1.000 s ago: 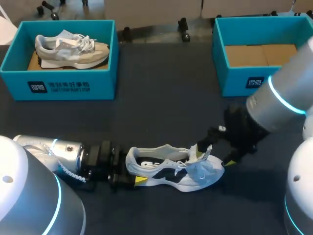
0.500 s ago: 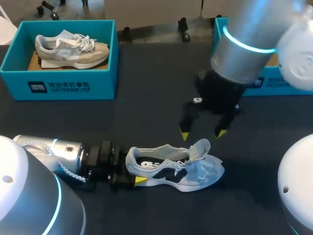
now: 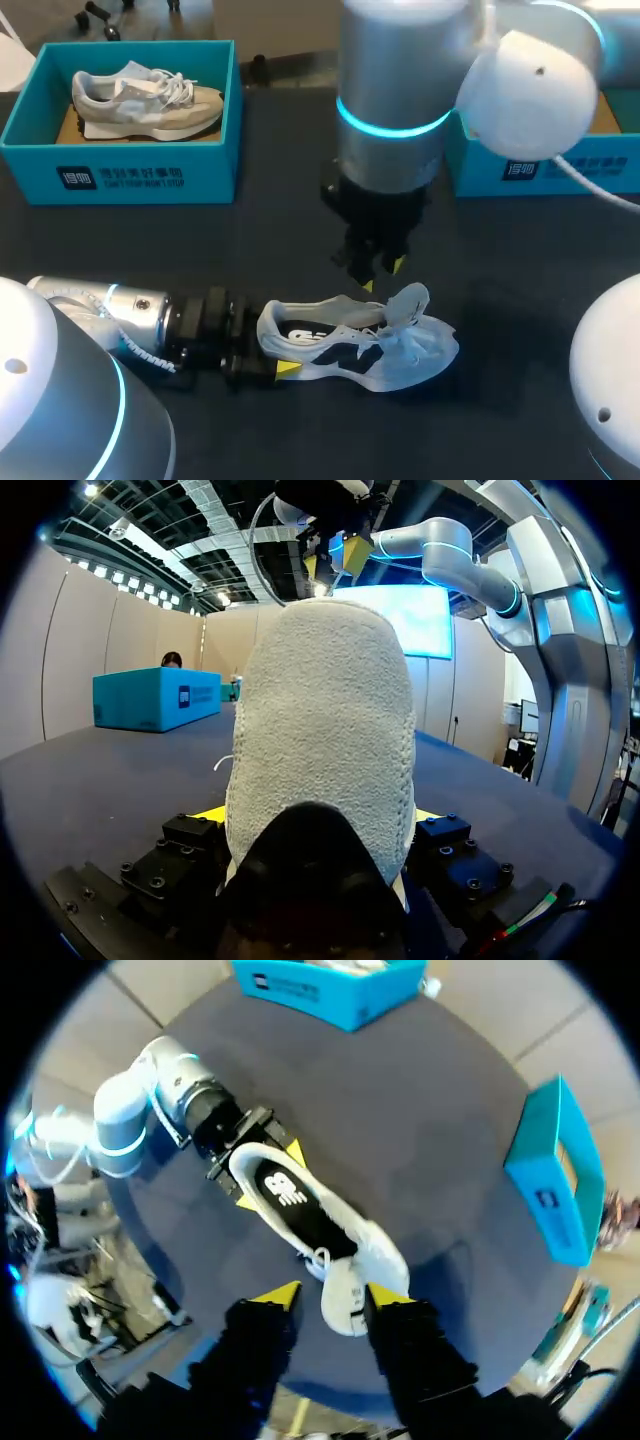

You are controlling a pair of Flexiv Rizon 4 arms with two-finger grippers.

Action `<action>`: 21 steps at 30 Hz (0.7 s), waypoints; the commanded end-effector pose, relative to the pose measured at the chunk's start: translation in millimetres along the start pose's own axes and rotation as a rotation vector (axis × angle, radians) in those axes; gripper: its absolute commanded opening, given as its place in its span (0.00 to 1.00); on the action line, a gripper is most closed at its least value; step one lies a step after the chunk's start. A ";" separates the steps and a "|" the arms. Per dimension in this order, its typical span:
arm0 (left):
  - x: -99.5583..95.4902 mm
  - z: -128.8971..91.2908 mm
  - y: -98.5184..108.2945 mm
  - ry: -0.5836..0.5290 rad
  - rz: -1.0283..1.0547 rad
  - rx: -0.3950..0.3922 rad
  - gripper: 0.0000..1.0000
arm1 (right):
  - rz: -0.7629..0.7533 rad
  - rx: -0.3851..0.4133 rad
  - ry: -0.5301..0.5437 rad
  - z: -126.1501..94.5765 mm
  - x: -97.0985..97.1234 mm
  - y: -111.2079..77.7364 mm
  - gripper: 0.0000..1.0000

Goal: Take the shoe out of the shoebox, open the shoe tongue, remove and reinsert the insole, then place the shoe into the shoebox

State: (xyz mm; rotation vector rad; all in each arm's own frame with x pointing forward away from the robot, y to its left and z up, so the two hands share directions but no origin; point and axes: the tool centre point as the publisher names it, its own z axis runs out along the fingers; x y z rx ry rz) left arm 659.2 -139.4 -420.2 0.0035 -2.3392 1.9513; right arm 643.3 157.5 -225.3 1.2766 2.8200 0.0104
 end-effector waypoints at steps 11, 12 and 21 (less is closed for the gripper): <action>-0.7 -2.8 4.1 -0.002 -0.001 -0.002 0.00 | -0.120 -0.154 -0.064 5.1 2.6 -4.2 0.00; -0.7 -2.8 4.1 -0.002 -0.001 -0.002 0.00 | -0.182 -0.140 -0.043 8.8 2.6 1.2 0.00; -0.7 -2.8 4.1 -0.002 -0.001 -0.002 0.00 | -0.641 -0.170 0.021 28.3 17.3 39.9 0.00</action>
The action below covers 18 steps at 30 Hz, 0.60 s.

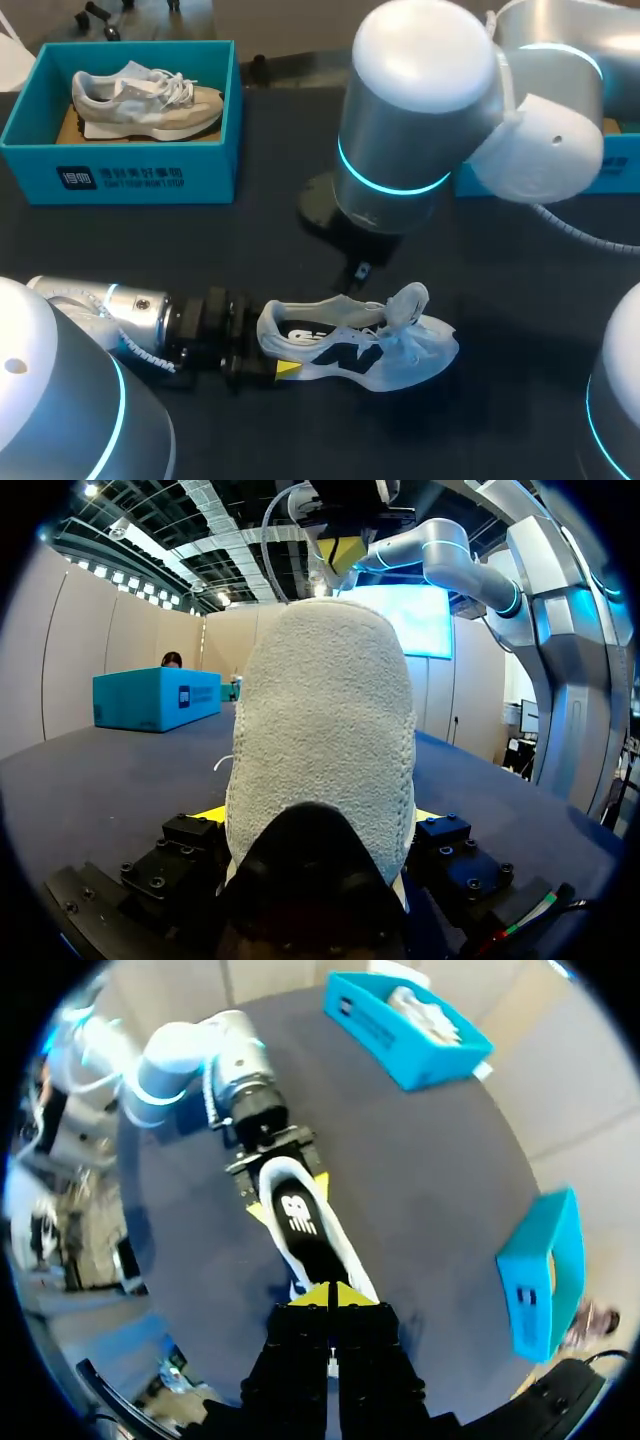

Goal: Take the shoe out of the shoebox, open the shoe tongue, remove and reinsert the insole, then place the shoe into the shoebox

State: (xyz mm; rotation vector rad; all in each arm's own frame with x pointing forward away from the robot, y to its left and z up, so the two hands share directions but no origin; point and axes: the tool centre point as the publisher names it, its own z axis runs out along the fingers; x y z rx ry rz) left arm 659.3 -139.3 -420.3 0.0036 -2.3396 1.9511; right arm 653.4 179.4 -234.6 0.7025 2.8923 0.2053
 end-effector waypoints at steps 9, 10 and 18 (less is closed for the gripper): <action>-0.7 -2.7 3.9 -0.002 -0.001 -0.002 0.00 | -0.430 -0.011 0.167 29.9 9.6 18.1 0.00; -0.7 -2.7 3.9 -0.002 -0.001 -0.002 0.00 | -0.430 -0.011 0.167 29.9 9.6 18.1 0.00; -0.7 -2.7 3.9 -0.002 -0.001 -0.002 0.00 | -0.429 0.022 0.151 40.4 12.6 25.7 0.00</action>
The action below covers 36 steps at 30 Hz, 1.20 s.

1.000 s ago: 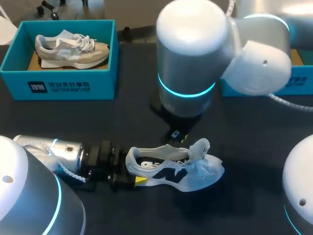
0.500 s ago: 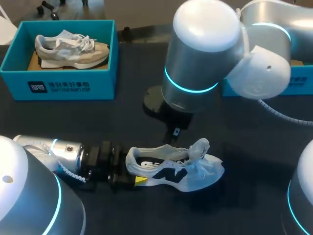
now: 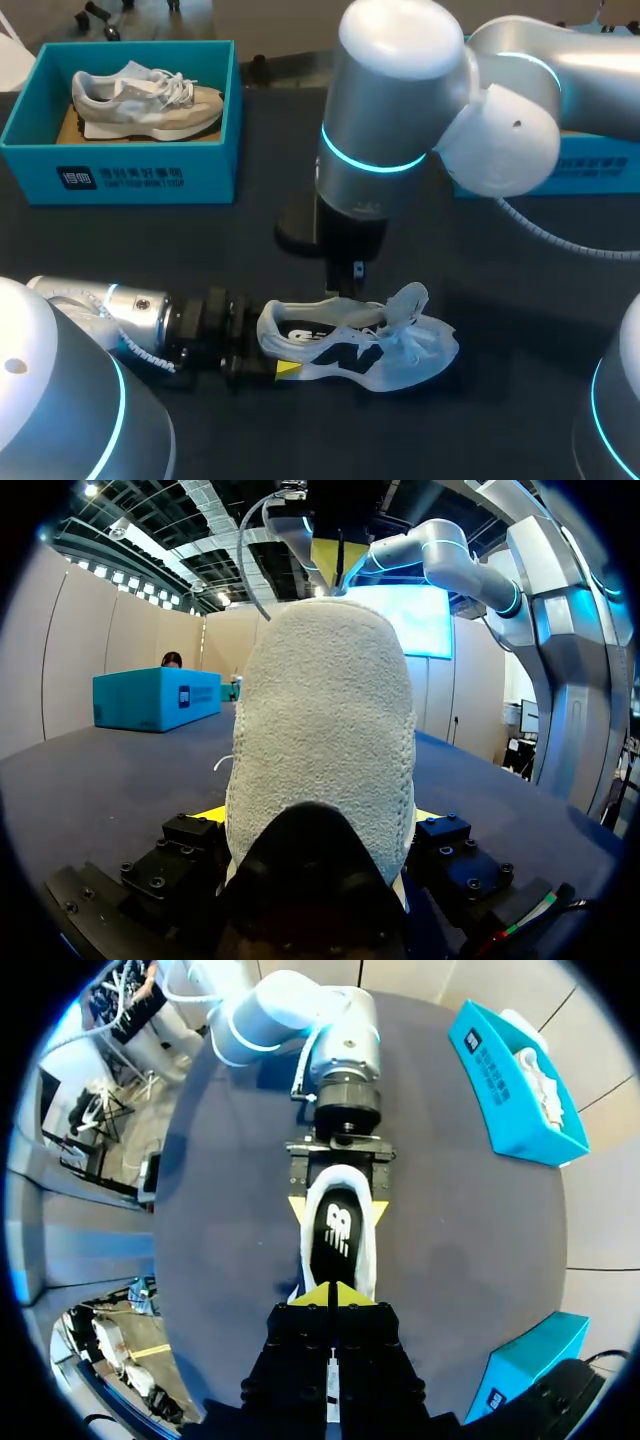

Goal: Take the shoe out of the shoebox, open the shoe tongue, remove and reinsert the insole, then place the shoe into the shoebox

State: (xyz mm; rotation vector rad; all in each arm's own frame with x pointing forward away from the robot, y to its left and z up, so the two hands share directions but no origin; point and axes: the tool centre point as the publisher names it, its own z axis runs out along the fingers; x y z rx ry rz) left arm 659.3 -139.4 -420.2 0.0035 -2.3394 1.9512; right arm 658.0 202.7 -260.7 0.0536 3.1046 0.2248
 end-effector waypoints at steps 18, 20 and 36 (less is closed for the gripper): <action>-0.7 -2.7 4.0 -0.002 -0.001 -0.002 0.00 | 0.046 0.106 -0.108 64.3 -3.6 24.0 0.00; -0.7 -2.7 4.0 -0.002 -0.001 -0.002 0.00 | 0.048 0.105 -0.108 68.0 -3.8 23.6 0.00; -0.7 -2.7 4.0 -0.002 -0.001 -0.002 0.00 | 0.062 0.153 -0.128 86.1 4.8 27.2 0.00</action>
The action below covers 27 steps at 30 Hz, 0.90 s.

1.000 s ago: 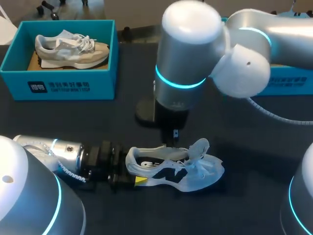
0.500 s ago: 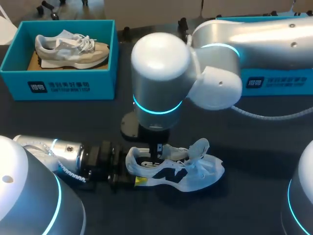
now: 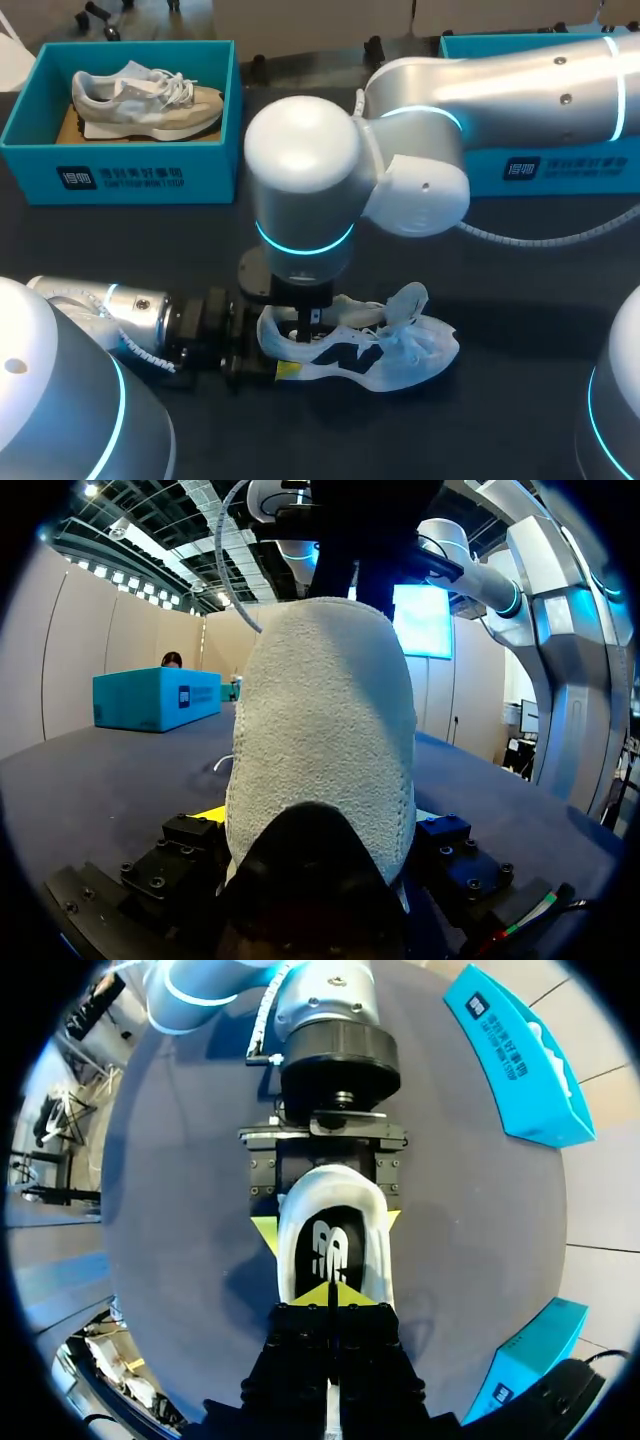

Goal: Take the shoe out of the shoebox, open the shoe tongue, remove and reinsert the insole, then place the shoe into the shoebox

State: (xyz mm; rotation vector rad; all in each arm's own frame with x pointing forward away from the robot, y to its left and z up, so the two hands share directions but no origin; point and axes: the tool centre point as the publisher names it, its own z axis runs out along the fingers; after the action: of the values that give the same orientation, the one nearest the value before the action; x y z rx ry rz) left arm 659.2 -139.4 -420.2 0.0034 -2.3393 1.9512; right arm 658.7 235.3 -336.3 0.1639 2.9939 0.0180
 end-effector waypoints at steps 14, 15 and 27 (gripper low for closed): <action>-0.7 -2.7 4.1 -0.002 -0.001 -0.002 0.00 | -0.019 0.032 -0.062 36.1 -1.9 -3.9 0.00; -0.7 -2.7 4.1 -0.002 -0.001 -0.002 0.00 | -0.016 0.031 -0.061 38.3 -2.2 -4.1 0.00; -0.7 -2.7 4.1 -0.002 -0.001 -0.002 0.00 | 0.002 -0.006 -0.053 56.3 -3.9 -11.6 0.00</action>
State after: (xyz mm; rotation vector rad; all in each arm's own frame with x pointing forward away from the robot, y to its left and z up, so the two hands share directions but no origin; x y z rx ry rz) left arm 659.2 -139.4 -420.2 0.0034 -2.3393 1.9512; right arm 670.3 229.1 -388.4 0.1604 2.9411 0.0062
